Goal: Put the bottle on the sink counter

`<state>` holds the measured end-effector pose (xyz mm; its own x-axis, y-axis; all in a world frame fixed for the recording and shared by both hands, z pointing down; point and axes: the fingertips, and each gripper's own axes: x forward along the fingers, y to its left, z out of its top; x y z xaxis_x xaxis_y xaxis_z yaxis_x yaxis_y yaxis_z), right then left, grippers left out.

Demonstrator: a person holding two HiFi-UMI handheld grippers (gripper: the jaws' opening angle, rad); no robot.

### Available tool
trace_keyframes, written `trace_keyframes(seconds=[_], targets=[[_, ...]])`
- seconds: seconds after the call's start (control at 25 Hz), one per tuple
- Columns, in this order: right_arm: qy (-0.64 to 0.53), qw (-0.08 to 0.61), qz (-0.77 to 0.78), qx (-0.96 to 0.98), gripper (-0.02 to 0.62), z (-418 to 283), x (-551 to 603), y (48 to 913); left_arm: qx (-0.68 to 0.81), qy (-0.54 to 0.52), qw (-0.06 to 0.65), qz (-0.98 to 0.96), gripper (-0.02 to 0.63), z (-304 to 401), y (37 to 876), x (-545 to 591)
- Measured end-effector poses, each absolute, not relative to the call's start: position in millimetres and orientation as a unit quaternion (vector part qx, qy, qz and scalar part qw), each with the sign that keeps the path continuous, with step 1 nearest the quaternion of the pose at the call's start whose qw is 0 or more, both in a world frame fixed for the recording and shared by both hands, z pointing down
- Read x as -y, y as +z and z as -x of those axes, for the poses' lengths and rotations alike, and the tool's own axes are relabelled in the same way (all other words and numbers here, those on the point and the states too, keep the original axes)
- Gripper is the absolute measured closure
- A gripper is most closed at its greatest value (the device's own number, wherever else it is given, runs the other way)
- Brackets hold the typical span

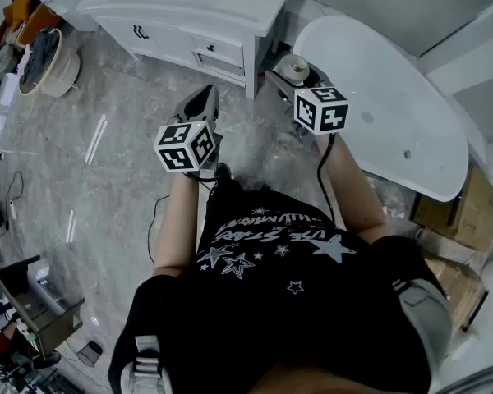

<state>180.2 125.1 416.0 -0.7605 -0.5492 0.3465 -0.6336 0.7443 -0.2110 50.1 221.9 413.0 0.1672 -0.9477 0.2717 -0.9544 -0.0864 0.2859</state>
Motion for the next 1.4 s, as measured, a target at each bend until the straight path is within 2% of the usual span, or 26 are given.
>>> trace_keyframes(seconds=[1.08,1.4], targets=[[0.161,0.142,-0.293,0.932,0.272,-199.8,-147.7,425.6,0.657,0.005,0.211,-0.724,0.597,-69.4,418.8,-248.2],[0.167,0.142,-0.289,0.932,0.272,-168.3,-118.2,438.6,0.663,0.005,0.207,-0.72,0.597,-31.6,429.2,-227.2]])
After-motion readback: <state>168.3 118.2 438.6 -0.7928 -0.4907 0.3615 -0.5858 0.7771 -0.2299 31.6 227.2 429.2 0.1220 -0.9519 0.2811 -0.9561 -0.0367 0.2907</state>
